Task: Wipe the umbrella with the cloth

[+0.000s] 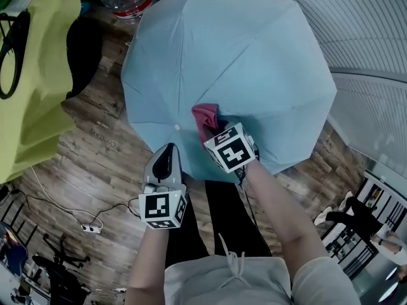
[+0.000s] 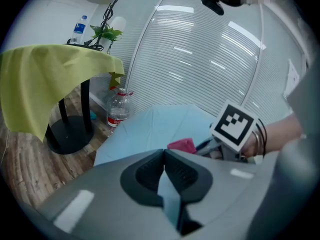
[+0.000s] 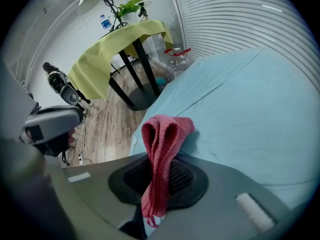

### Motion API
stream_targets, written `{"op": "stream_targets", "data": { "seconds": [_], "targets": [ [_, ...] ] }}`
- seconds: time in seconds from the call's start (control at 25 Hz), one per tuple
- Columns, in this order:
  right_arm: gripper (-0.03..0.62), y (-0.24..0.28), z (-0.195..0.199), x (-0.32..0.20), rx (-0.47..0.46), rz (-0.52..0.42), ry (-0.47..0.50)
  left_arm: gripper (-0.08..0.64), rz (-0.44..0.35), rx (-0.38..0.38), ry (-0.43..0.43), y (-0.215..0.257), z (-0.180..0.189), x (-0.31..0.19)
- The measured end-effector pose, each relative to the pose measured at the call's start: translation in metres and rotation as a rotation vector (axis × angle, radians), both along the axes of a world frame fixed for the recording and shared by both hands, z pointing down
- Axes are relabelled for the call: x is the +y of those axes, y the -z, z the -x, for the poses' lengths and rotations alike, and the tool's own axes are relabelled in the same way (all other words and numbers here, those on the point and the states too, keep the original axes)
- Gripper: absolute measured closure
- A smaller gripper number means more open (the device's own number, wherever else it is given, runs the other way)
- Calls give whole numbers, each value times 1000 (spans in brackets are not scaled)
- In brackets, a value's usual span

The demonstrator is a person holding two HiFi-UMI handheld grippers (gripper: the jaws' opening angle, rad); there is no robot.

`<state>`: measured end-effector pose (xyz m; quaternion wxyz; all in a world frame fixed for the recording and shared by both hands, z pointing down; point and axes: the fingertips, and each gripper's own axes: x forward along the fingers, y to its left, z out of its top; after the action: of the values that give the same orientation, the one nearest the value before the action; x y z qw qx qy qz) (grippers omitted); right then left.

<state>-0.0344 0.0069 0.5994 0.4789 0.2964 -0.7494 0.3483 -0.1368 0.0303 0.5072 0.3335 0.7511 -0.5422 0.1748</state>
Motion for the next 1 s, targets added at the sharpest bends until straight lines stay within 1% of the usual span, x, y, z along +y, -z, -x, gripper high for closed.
{"op": "stream_targets", "data": {
  "seconds": [0.32,0.68,1.0],
  "targets": [
    [535,20,-34,-21,15,-36,16,554,-2,-3,-32,6,-38,-10],
    [535,40,-75,-42,6,-61,-2,552,-26,-13,-64,17,-75,-36],
    [535,62,-125,-70,11,-95,-10,554,-27,-13,-91,21,-118,-48]
  ]
}}
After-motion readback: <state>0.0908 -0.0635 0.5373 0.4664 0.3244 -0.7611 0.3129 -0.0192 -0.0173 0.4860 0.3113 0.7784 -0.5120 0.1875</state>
